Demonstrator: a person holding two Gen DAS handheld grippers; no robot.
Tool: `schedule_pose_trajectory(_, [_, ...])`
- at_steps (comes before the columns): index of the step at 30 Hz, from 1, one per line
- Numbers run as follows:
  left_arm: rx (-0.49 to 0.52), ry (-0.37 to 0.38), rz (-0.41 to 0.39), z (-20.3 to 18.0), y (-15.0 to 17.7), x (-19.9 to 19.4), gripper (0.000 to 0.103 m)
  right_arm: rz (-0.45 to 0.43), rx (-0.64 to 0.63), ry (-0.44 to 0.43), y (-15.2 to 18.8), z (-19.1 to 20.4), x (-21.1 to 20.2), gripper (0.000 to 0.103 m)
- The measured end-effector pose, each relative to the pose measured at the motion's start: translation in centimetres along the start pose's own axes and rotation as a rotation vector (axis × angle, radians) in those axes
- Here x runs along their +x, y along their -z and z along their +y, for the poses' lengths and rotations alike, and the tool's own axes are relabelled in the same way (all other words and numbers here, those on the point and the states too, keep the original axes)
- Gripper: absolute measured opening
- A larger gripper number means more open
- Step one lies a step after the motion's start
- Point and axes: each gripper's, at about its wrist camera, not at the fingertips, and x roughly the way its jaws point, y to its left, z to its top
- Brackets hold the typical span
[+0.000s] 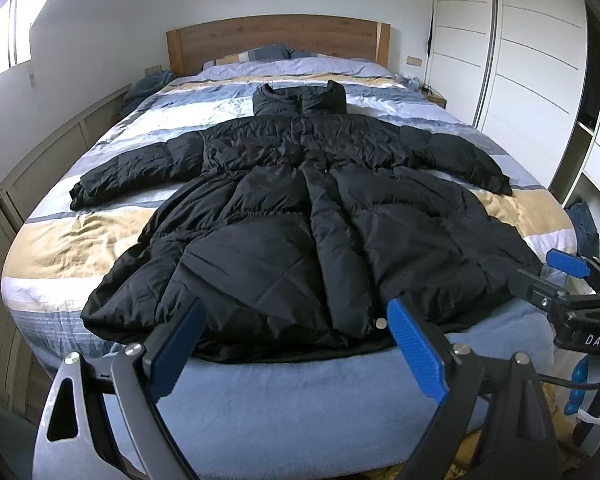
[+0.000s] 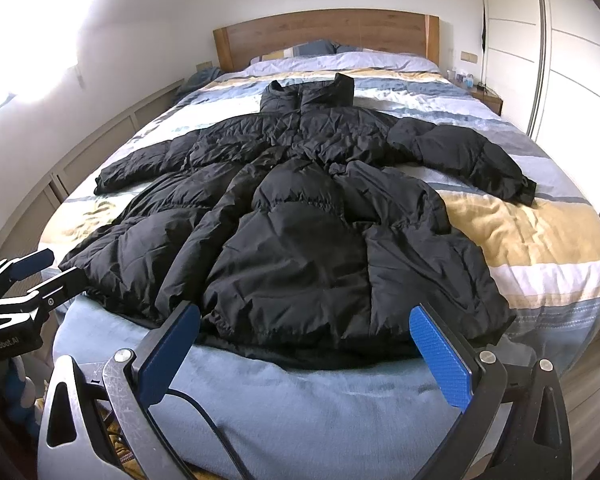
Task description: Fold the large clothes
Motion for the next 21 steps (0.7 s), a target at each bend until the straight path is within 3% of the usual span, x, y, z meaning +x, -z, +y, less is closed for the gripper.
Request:
schedule_pose_trajectory(13, [-0.002, -0.016, 0.072, 0.9, -1.1, 3.2, 0.093, 0.065, -0.001, -0.012, -1.6, -0.4, 2.9, 0.103])
schedule_pose_trajectory(21, [-0.011, -0.057, 0.053, 2.2, -4.7, 4.1, 0.093, 0.049, 0.001, 0.002, -4.9, -0.9, 3.4, 0.103])
